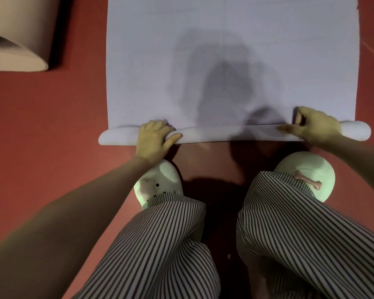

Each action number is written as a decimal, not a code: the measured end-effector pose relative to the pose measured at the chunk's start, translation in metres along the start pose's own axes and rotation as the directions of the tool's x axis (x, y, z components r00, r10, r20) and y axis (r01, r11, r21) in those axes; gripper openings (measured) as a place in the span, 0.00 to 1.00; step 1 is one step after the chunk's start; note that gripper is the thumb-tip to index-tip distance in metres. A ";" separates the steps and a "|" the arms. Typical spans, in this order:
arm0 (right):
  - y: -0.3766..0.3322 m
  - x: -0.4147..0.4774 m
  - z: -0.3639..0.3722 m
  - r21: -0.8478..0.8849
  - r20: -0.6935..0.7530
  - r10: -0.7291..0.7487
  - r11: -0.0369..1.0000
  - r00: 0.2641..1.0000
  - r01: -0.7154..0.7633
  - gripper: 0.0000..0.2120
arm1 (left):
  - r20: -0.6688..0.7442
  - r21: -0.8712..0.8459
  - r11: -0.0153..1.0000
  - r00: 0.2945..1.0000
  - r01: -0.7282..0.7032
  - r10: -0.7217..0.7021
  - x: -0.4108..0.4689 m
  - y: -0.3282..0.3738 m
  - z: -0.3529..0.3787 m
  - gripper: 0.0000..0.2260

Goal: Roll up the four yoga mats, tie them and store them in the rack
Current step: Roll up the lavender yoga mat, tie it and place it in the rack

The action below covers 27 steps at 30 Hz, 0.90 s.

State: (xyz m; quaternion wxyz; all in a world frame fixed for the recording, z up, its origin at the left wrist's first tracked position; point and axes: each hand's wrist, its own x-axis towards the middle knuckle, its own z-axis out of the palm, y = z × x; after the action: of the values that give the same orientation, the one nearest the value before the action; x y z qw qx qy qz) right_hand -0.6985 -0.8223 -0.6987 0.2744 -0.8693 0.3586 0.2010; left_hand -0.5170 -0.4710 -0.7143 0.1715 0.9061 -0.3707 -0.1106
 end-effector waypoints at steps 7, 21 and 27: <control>-0.001 -0.004 0.001 0.055 -0.054 -0.016 0.998 0.998 0.019 0.25 | 0.251 -0.150 0.963 0.951 0.224 -0.182 0.024 0.003 -0.010 0.17; 0.001 -0.003 0.006 0.008 -0.165 -0.128 0.991 0.978 0.131 0.23 | 0.202 -0.161 0.840 0.850 0.518 -0.486 0.044 0.008 -0.010 0.26; 0.008 -0.001 0.010 -0.009 -0.174 -0.136 0.991 0.975 0.136 0.23 | 0.125 -0.244 0.955 0.982 0.171 -0.143 0.009 -0.004 -0.007 0.20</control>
State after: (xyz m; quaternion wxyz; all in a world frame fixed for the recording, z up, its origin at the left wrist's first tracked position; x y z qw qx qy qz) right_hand -0.7063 -0.8204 -0.7080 0.2561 -0.9057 0.3213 0.1044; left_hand -0.5061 -0.4731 -0.7101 0.2565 0.8961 -0.2888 -0.2184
